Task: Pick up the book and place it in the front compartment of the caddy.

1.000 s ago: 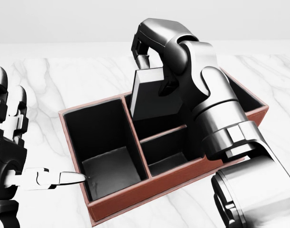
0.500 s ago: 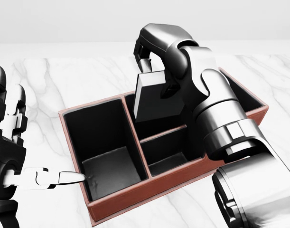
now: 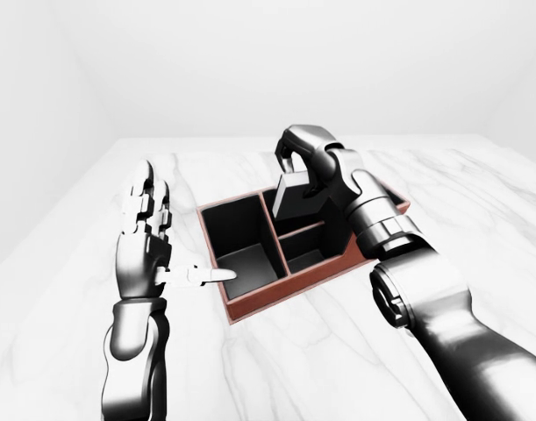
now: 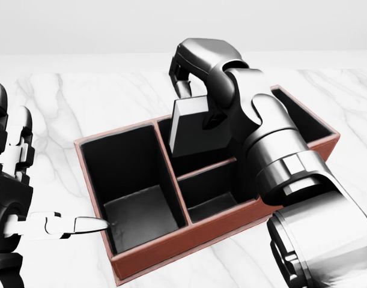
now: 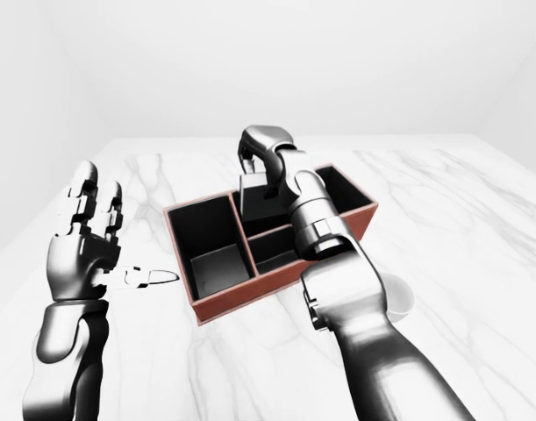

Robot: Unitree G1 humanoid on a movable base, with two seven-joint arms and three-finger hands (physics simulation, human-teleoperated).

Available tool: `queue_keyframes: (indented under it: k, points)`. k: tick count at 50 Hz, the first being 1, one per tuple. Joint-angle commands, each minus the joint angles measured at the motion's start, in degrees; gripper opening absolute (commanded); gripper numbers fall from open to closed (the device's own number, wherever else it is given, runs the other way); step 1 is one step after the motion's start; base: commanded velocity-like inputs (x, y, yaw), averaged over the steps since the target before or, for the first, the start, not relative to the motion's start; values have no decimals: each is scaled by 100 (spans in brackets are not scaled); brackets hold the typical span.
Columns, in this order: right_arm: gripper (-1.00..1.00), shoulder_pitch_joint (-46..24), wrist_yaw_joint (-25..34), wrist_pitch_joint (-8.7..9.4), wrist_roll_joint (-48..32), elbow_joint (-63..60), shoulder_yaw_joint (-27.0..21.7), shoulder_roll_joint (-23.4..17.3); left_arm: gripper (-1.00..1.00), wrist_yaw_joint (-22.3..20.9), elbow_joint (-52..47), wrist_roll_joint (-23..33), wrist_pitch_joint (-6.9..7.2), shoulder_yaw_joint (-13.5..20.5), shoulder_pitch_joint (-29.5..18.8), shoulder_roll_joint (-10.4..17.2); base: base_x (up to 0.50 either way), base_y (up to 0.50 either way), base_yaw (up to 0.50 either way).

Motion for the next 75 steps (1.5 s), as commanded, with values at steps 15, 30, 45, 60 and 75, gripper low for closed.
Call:
queue_keyframes:
  k: [15,30,45,60,75]
  points:
    - [-100,-51,-594,-183,-53,406,-73,-32,100,-9,-18,8,0,-20,35,-11,0,0,0]
    - [-100,-26,-797,-183,-86,566,-43,48,100,-6,0,5,0,-21,12,-9,0,0,0]
    - [-100,-95,-963,-183,-169,740,-31,54,100,3,-40,-2,0,-16,15,-11,0,0,0]
    - [-100,-144,-1106,-183,-212,906,-40,66,100,3,-30,7,0,-40,31,-16,0,0,0]
    - [-100,-195,-1311,-183,-240,1027,-43,107,100,-3,-59,-6,0,-25,25,-14,0,0,0]
